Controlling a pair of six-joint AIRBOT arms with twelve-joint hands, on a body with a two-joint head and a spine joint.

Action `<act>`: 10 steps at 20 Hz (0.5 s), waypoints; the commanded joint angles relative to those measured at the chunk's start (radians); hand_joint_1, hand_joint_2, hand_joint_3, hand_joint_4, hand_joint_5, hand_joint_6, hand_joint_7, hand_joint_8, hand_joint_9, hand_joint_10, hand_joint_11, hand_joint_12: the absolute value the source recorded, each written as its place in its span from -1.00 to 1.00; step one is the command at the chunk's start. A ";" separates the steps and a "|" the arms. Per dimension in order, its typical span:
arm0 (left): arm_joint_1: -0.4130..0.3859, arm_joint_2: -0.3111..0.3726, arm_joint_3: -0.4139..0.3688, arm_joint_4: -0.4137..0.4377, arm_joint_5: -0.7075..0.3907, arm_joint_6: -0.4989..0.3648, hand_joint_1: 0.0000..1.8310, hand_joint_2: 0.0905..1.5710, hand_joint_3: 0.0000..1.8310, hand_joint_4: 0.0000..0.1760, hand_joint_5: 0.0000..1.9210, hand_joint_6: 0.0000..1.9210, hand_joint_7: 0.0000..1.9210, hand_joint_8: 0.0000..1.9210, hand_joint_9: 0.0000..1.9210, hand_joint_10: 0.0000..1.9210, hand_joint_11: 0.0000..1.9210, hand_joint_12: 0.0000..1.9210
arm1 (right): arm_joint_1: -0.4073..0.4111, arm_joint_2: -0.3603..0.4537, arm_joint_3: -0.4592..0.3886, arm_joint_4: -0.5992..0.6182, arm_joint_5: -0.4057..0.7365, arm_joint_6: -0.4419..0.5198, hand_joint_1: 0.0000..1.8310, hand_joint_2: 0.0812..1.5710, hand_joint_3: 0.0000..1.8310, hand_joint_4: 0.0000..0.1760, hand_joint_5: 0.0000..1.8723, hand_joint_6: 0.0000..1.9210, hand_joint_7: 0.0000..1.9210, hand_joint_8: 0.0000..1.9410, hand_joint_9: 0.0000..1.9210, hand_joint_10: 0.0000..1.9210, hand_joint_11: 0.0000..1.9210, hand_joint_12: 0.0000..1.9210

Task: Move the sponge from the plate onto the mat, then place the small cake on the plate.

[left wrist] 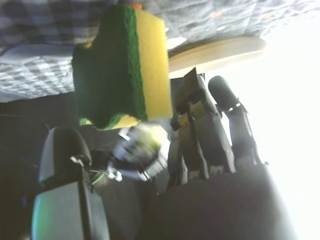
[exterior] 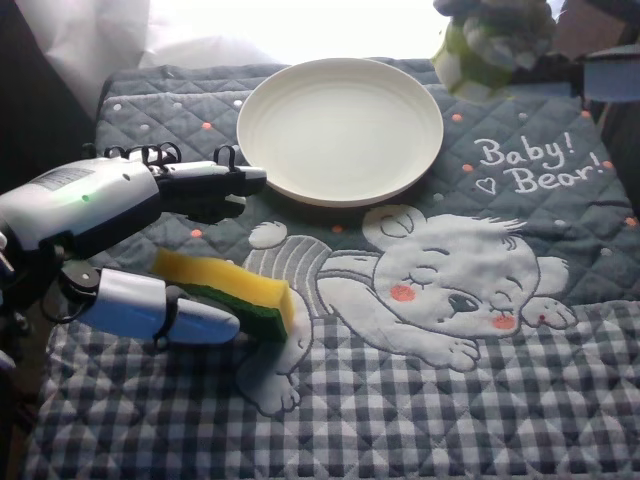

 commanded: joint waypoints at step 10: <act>-0.058 -0.049 0.032 0.038 -0.104 -0.030 -0.18 0.07 -1.00 -0.97 -0.60 -0.99 -0.41 -1.00 -0.40 -1.00 -0.94 0.26 | 0.116 -0.484 0.384 0.064 -0.392 -0.006 0.63 0.31 -1.00 -1.00 0.15 -0.24 0.07 -0.28 0.12 -0.09 -0.05 0.47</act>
